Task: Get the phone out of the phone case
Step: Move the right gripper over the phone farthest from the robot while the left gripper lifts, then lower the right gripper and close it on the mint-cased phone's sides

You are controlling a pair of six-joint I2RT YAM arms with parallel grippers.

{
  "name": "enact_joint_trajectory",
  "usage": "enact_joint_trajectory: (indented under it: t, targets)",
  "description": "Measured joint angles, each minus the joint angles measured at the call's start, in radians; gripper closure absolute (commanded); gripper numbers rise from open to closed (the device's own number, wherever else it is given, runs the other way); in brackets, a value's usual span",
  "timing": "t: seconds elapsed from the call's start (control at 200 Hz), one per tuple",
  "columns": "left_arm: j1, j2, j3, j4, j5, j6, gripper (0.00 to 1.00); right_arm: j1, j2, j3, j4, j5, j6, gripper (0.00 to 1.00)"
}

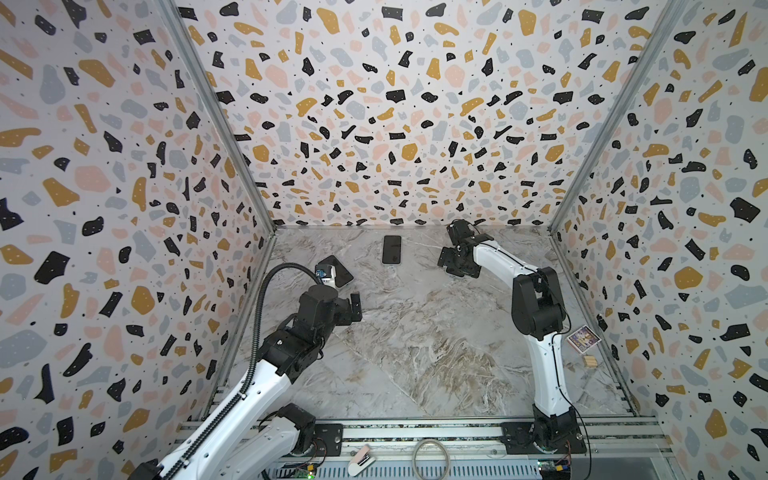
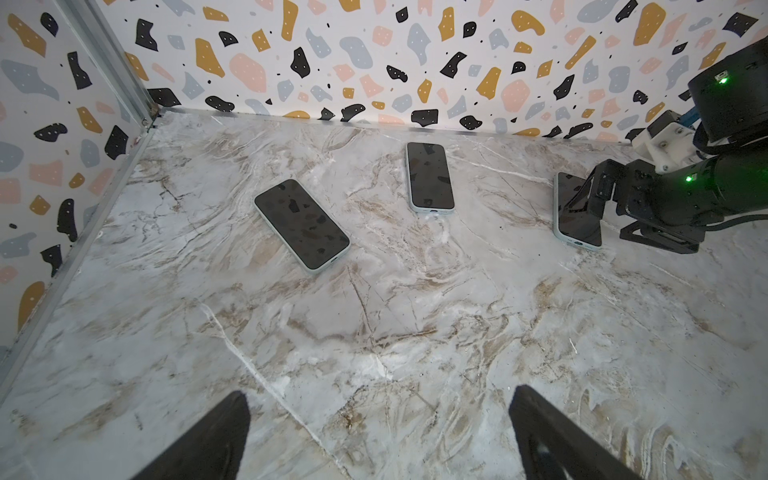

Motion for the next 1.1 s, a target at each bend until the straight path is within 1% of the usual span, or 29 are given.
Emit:
enact_joint_trajectory:
  t: [0.486, 1.101]
  targets:
    - [0.000, -0.002, -0.013, 0.001, 0.000, 0.002, 0.00, 0.000, 0.044, 0.019, 0.026, 0.037, 0.025, 0.01]
    - [0.000, -0.003, -0.013, 0.001, -0.001, 0.002, 0.00, 0.000, 0.071, 0.014, 0.066, 0.045, 0.032, 0.01]
